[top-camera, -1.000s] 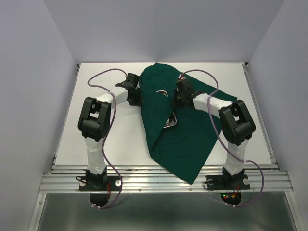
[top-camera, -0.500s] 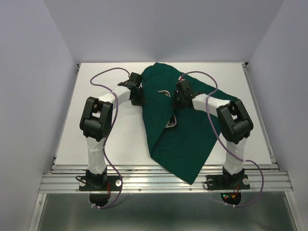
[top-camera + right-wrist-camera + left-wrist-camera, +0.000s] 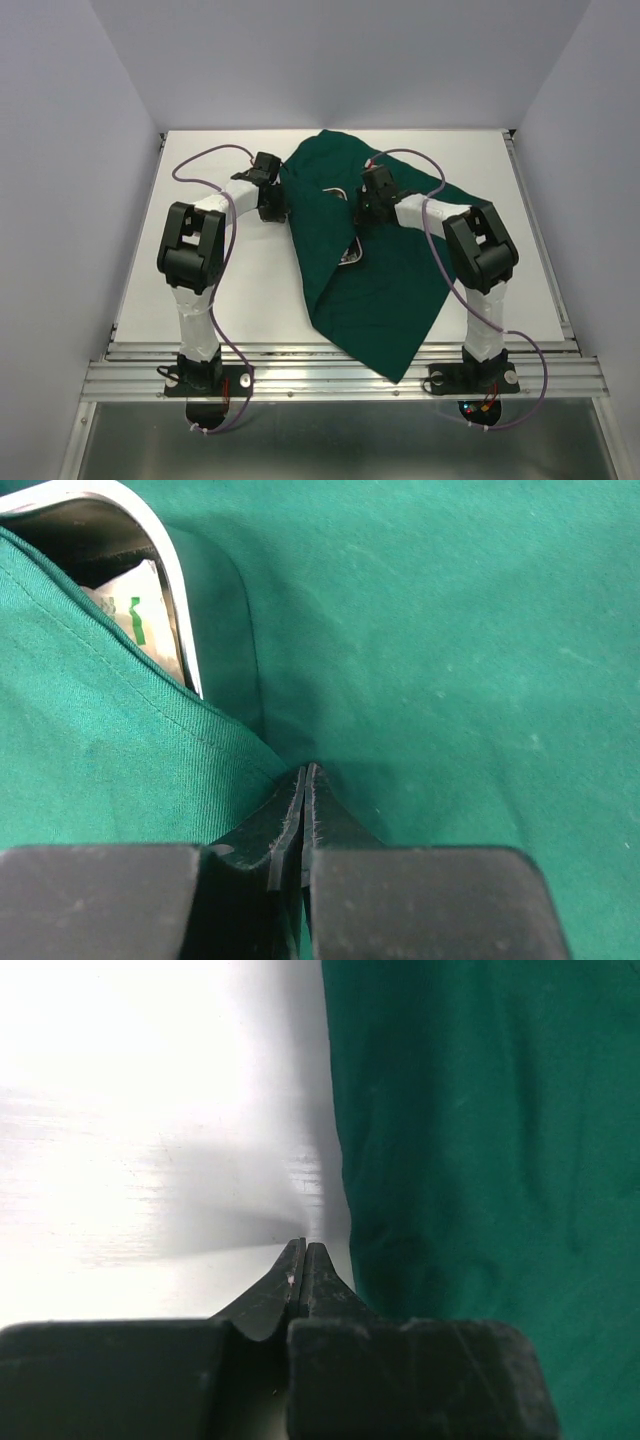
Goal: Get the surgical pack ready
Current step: Pack the surgical kit at the center of the board.
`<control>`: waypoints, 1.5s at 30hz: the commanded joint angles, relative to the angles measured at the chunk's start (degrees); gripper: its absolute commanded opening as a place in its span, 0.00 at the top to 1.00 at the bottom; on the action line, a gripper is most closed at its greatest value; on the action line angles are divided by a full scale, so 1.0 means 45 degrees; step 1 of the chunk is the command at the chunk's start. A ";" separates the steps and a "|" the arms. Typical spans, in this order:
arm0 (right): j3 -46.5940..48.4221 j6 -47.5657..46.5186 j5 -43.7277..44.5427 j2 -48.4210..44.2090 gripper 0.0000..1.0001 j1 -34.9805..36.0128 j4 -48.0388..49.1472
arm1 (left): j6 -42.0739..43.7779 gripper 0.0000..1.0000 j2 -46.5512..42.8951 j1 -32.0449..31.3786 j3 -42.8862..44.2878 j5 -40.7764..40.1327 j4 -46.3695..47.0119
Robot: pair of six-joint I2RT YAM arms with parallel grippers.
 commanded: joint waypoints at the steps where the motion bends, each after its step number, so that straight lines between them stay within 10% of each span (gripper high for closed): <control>1: 0.0737 -0.0224 -0.0639 0.0461 0.99 0.0167 0.0484 | 0.0135 1.00 -0.0410 -0.0340 0.0238 0.0177 0.0004; 18: 0.2476 -0.0575 -0.0858 0.1069 0.99 0.0167 0.0037 | 0.0271 1.00 -0.0525 -0.1103 0.1587 -0.0054 -0.0816; 25: 0.1950 -0.0986 0.1115 -0.0649 0.81 -0.0321 -0.0667 | 0.0604 1.00 -0.1073 -0.0732 0.1490 -0.1346 -0.1305; 45: -0.5901 0.0242 0.1664 -0.9848 0.64 0.0653 -0.2775 | 0.0877 1.00 -0.1015 -0.0536 0.1001 -0.0721 -0.1051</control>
